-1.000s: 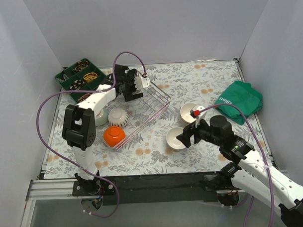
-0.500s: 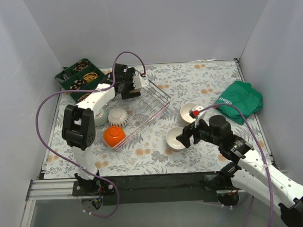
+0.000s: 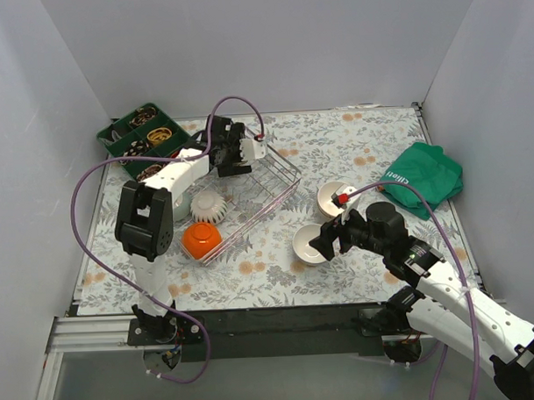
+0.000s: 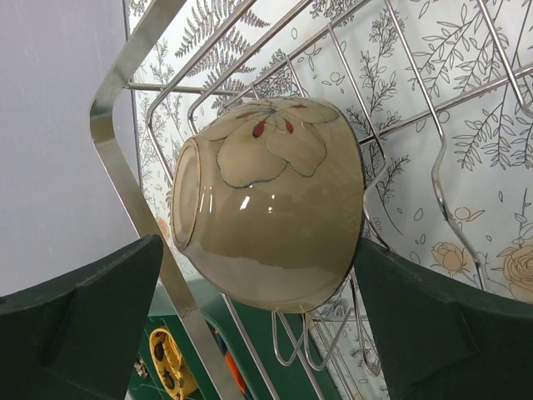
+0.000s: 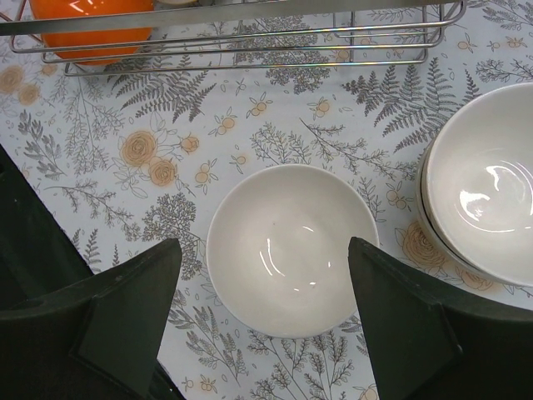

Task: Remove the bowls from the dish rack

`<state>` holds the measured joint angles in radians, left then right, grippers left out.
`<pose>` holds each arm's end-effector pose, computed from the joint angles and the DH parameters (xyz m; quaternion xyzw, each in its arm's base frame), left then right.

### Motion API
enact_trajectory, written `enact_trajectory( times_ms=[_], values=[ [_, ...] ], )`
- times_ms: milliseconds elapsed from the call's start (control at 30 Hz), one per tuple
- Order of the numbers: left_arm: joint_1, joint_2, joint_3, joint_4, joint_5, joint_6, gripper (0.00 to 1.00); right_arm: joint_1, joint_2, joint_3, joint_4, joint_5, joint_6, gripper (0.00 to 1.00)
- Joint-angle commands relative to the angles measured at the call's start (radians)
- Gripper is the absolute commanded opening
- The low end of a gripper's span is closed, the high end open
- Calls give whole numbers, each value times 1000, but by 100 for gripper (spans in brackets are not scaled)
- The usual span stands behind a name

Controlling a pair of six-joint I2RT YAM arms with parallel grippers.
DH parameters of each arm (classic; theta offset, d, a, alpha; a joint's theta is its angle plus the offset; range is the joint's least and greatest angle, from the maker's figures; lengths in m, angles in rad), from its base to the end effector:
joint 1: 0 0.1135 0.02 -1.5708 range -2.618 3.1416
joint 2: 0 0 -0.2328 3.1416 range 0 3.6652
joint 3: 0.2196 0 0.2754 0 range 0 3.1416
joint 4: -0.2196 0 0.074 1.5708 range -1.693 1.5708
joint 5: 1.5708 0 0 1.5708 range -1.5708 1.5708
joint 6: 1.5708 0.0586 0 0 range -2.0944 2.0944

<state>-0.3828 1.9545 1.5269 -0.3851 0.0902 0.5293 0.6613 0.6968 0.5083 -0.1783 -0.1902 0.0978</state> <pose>0.4318 -0.1796 0.1764 0.4237 0.8259 -0.0147 0.3717 0.1822 0.1558 0.2243 -0.2798 0.7732 0.2816 0.4946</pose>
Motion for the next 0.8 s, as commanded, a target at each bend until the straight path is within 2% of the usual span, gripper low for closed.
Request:
enact_trajectory(
  times_ms=[0, 133, 300, 333, 500, 567, 733, 767],
  values=[
    [-14, 1, 27, 3, -1, 11, 98, 0, 1, -5, 45, -15, -3, 89],
    [-19, 12, 35, 3, -3, 14, 97, 0, 6, -7, 48, -17, 0, 89],
    [-31, 20, 35, -1, -7, 18, 91, -2, 10, -8, 48, -18, 2, 89],
    [-33, 20, 35, -5, -7, 15, 85, 0, 9, -8, 48, -20, 0, 89],
    [-37, 12, 27, -5, -9, 17, 69, 0, 10, -8, 48, -18, 2, 89],
    [-44, 4, 22, -3, -10, 17, 53, 0, 9, -8, 46, -20, 2, 89],
    [-54, -25, 18, -5, -27, 18, 47, 0, 9, -8, 46, -18, 2, 89],
    [-54, -31, 19, -3, -30, 18, 44, 0, 10, -8, 48, -18, 2, 89]
  ],
)
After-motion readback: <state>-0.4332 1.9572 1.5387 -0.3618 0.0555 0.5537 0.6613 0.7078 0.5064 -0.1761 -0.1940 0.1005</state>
